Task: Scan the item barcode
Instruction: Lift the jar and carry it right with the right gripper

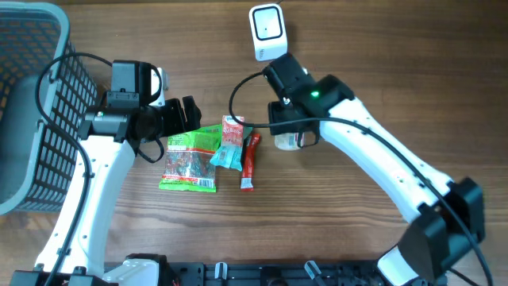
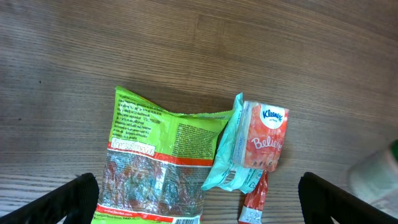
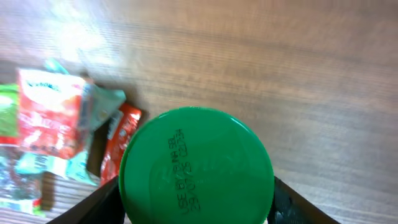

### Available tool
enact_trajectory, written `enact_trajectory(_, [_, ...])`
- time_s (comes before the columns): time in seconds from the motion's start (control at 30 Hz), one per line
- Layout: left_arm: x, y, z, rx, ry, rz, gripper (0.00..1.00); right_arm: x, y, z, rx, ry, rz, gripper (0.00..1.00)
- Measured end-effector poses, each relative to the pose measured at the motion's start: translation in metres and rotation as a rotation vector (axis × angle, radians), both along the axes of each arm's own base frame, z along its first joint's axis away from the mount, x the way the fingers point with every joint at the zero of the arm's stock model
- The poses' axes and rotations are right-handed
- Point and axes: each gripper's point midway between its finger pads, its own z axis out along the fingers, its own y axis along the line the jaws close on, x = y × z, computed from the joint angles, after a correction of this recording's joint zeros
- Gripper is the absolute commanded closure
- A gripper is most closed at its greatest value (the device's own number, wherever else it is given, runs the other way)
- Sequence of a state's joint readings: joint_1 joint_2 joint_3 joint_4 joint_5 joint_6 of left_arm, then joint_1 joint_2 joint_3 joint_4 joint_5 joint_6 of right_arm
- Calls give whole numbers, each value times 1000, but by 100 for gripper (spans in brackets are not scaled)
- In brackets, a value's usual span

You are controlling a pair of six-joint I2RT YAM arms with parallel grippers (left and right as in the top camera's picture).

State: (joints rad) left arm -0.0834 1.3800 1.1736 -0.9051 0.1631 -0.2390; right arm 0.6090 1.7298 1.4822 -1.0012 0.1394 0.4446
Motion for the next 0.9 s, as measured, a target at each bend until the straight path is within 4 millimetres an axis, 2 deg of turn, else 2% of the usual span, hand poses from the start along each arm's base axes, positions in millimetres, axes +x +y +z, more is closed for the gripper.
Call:
enact_trajectory(0.17, [0,0,0,0,0,0,0,3,-2,23,27,-70,-7,55])
enact_trajectory(0.43, [0,0,0,0,0,0,0,0,-9,75,94,-229,2,55])
enact_trajectory(0.53, [0,0,0,0,0,0,0,-7,-15,84,109,-285,25,55])
enact_trajectory(0.63, [0,0,0,0,0,0,0,-8,-17,79,124,-331,39,54])
enact_trajectory(0.73, [0,0,0,0,0,0,0,-9,-18,63,127,-362,56,54])
enact_trajectory(0.77, [0,0,0,0,0,0,0,-10,-19,48,124,-364,61,54])
enact_trajectory(0.9, [0,0,0,0,0,0,0,-12,-20,11,120,-383,84,56])
